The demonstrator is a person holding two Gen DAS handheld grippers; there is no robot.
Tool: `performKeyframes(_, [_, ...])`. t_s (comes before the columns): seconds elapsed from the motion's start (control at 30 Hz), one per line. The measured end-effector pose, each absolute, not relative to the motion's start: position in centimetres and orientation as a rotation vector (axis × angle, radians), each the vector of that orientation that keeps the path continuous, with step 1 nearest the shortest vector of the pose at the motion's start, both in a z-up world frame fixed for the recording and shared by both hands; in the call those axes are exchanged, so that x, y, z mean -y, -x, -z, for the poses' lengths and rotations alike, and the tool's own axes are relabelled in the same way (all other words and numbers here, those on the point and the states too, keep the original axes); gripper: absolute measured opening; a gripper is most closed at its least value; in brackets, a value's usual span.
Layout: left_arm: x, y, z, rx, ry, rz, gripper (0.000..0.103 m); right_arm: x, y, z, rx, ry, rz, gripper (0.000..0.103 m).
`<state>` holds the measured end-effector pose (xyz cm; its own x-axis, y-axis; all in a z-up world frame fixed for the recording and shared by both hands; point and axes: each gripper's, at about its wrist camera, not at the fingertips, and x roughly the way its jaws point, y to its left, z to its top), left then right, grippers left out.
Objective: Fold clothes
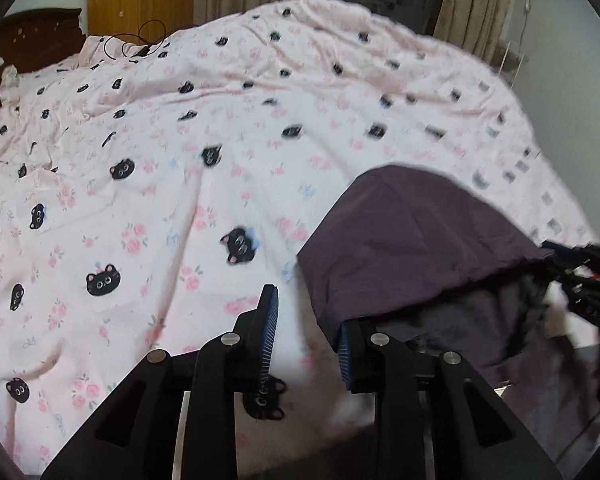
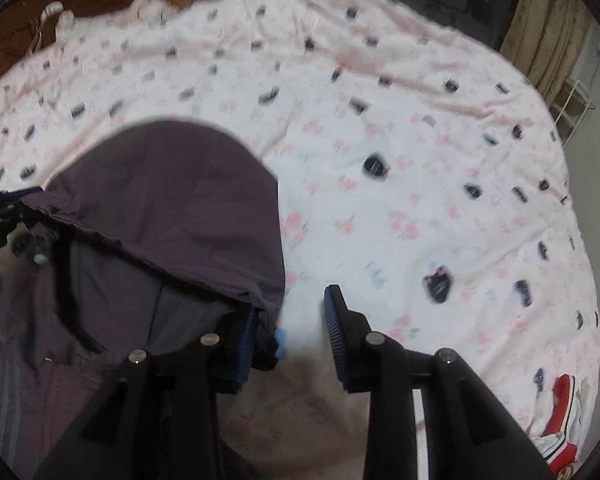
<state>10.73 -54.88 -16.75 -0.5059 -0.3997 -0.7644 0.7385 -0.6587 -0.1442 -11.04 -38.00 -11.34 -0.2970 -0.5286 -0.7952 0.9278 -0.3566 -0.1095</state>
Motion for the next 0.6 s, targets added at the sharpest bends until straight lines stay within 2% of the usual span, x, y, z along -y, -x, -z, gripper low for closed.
performKeyframes(0.03, [55.0, -10.9, 16.2, -0.624, -0.96, 2.172, 0.027, 37.6, 11.1, 10.7, -0.687, -0.817, 1.82, 0.033])
performKeyframes(0.07, [55.0, -11.2, 15.6, -0.64, -0.978, 2.17, 0.028, 37.4, 11.3, 10.2, -0.669, -0.836, 1.804, 0.041])
performKeyframes(0.1, [55.1, -11.5, 15.1, -0.643, -0.975, 2.163, 0.03, 37.3, 11.5, 9.7, -0.654, -0.862, 1.785, 0.057])
performKeyframes(0.17, [55.3, -12.1, 14.2, -0.648, -0.969, 2.149, 0.034, 37.0, 11.9, 9.4, -0.643, -0.921, 1.734, 0.067])
performKeyframes(0.3, [55.4, -12.5, 13.1, -0.649, -0.871, 2.17, 0.04, 35.6, 12.3, 7.2, -0.576, -0.919, 1.747, 0.067])
performKeyframes(0.43, [55.0, -11.4, 13.0, -0.627, -0.814, 2.203, 0.041, 35.8, 12.4, 4.1, -0.413, -0.852, 1.773, 0.067])
performKeyframes(0.5, [54.6, -10.1, 13.3, -0.574, -0.809, 2.222, 0.046, 37.5, 12.0, 3.7, -0.392, -0.847, 1.744, 0.067])
performKeyframes(0.57, [54.6, -8.5, 14.7, -0.554, -0.867, 2.215, 0.046, 40.3, 10.9, 4.4, -0.432, -0.853, 1.699, 0.066])
performKeyframes(0.6, [54.5, -7.7, 15.5, -0.545, -0.896, 2.211, 0.046, 41.7, 10.3, 5.2, -0.465, -0.864, 1.681, 0.061])
